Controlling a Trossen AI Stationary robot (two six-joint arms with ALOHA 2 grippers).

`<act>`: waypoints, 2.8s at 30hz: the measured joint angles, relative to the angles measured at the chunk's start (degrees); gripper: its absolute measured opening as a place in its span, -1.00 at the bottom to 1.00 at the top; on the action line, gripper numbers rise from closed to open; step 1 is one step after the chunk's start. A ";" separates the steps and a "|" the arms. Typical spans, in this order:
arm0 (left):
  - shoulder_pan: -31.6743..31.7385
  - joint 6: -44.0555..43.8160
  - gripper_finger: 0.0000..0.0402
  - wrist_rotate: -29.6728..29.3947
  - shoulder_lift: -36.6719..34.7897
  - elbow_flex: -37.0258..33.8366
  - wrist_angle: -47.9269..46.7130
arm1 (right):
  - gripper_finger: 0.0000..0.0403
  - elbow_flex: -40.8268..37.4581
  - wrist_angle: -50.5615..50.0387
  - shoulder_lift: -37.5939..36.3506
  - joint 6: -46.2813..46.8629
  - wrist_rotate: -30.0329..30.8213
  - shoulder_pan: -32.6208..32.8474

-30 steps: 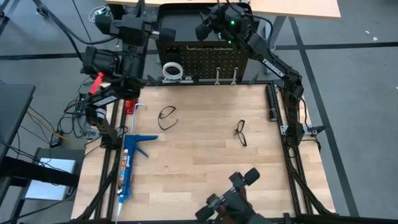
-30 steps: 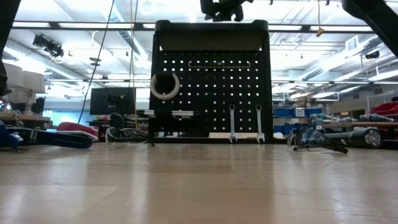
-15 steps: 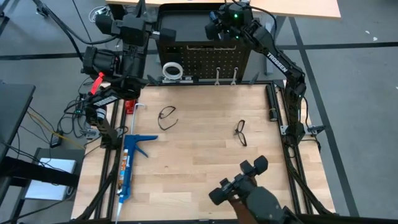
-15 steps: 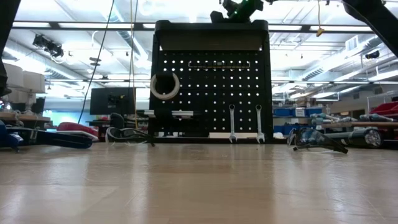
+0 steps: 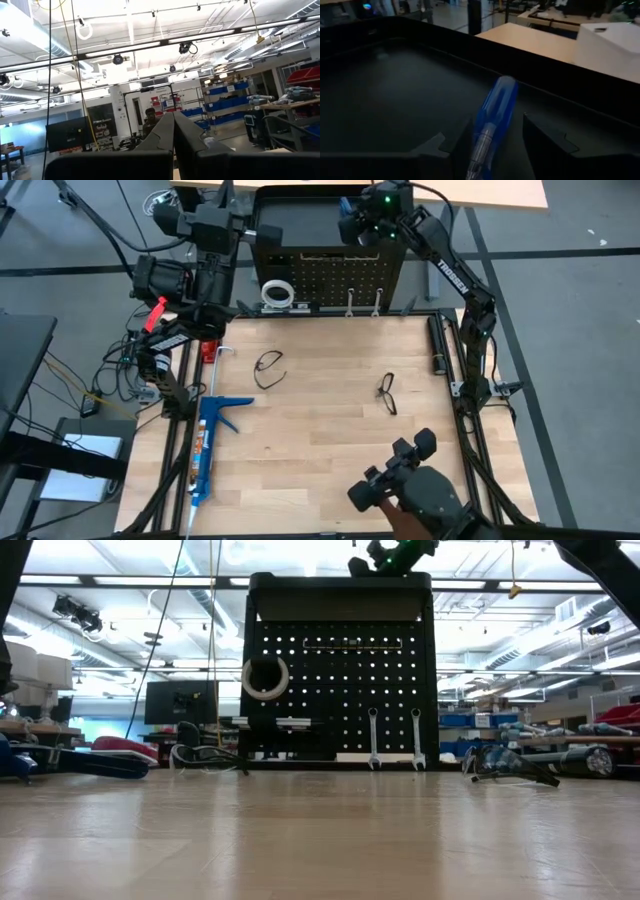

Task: Hang tools onto peg board
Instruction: Remove the blue screwdriver from the black pegboard

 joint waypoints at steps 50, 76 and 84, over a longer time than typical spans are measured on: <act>-0.24 0.22 -0.97 0.15 0.04 0.00 0.04 | -0.44 -0.59 -6.14 -5.58 -3.83 -14.88 -2.20; 6.97 -10.38 -0.97 2.20 0.09 -0.02 -8.08 | -0.43 -4.18 -34.96 -21.00 -11.25 -29.66 22.55; 6.85 -12.14 -0.97 2.37 0.08 -0.02 -7.79 | -0.43 -28.31 -19.42 -22.93 -6.25 -27.22 28.11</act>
